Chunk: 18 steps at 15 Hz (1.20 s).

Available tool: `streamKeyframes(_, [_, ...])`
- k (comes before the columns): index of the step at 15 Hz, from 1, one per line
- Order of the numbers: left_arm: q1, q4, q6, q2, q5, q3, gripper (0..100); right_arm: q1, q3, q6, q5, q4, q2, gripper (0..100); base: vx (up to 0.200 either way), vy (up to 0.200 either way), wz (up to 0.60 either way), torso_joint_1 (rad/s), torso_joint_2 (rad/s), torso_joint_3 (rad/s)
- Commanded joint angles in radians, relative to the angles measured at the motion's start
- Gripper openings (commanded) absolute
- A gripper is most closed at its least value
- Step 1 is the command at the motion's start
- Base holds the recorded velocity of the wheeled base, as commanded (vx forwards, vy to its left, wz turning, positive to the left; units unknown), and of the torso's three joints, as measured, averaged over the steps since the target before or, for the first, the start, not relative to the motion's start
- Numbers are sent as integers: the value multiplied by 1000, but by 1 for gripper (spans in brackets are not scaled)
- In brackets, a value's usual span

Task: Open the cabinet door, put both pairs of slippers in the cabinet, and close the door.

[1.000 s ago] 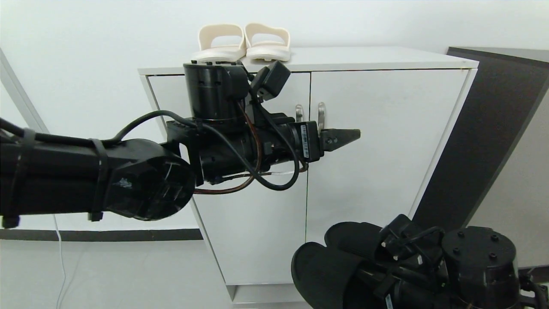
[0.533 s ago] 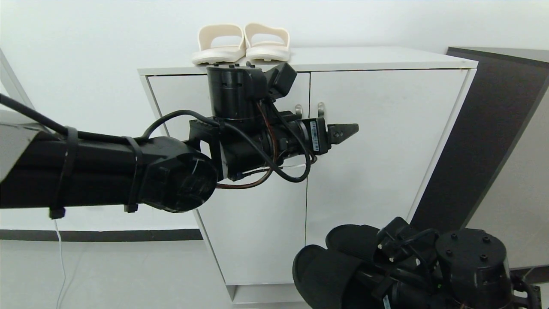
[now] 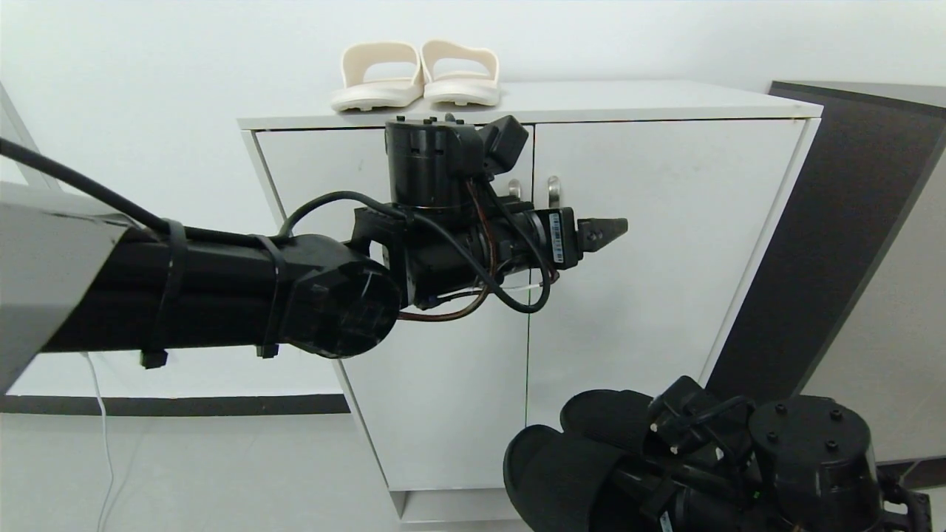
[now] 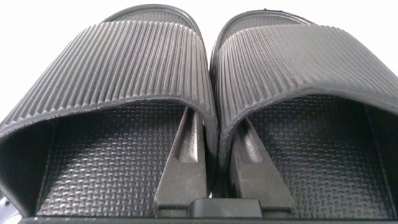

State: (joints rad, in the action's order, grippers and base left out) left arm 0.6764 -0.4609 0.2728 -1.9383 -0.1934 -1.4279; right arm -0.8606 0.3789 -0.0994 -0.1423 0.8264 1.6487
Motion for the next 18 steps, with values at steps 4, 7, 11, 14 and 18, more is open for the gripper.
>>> streamKeyframes(4, [-1,-4,3,-5,-1,3,0,-1,-2,-8,7,0,0,0,0,0,0,0,0,0])
streamKeyframes(7, [0,-9,9,19,-8,38,0,-1,-26,-5,44,13,-6,0,0,0,0,0,0,0])
streamKeyframes(11, [37,-12,26,79,-15,112,0,-1,-98,15,121,122,-6,0,0,0,0,0,0,0])
streamKeyframes(14, [65,-59,22,134,-15,207,0,-1,-127,64,145,132,-3,0,0,0,0,0,0,0])
streamKeyframes(18, [74,-148,20,206,-1,340,0,-1,-129,66,145,131,0,0,0,0,0,0,0,0])
